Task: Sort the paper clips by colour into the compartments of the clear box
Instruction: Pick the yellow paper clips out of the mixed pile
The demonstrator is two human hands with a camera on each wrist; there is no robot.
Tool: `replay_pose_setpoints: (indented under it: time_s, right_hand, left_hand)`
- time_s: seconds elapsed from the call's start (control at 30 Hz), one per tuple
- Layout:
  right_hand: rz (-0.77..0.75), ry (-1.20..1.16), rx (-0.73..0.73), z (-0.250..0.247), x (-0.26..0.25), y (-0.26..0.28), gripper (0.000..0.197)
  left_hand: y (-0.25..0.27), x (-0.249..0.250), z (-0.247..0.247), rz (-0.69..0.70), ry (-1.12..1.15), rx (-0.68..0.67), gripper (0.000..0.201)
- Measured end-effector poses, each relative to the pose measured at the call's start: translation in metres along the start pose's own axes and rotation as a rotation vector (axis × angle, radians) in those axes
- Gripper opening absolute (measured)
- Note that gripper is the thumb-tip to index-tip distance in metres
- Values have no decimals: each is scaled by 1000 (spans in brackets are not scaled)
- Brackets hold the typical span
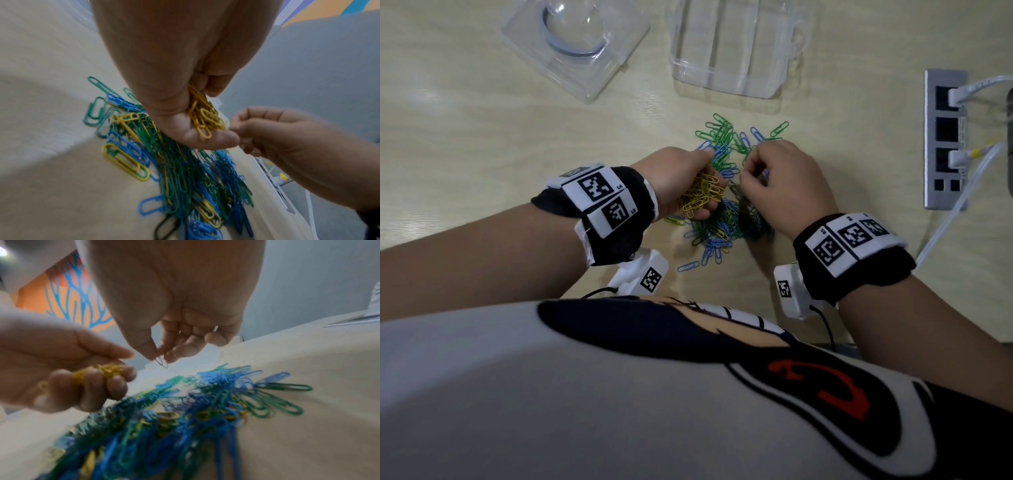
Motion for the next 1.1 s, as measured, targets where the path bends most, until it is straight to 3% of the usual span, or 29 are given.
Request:
replay_pose_setpoints:
  time_s: [0.17,0.3,0.33,0.47,0.63,0.77,0.9,1.1]
  right_hand:
    - [-125,-206,-15,-3,-20,17,3]
    - [20,-175,104,-9,-5,22,5]
    - [83,-113,81,-10,4,22,6]
    - [254,193,-232,4,27,28,35]
    - [182,103,-82,9,27,20,24]
    - [154,139,-6,4,27,16,31]
    - [25,222,-81,8,17,18,29]
    - [7,243,-89,13,14,11,21]
  left_hand:
    - [2,1,8,0,30,20,32]
    - [4,2,11,-20,13,-32,40]
    - [4,1,10,-25,2,-38,43]
    - [3,2,7,-29,-17,-34,45]
    - [5,3,5,-24,-14,-13,44]
    - [5,2,2,-16,-13,-15,44]
    - [4,0,1,-21,-6,-2,43]
    - [5,1,0,-16,-26,1,44]
Point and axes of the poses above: each hand's wrist, its own y-axis away from the middle knuckle, its own z-axis out of the palm, x = y × z, the point moved 1 cm from there along -y, towards the middle knuckle, and after that the axes turned 4 degrees about z, right-handed, at the moved point
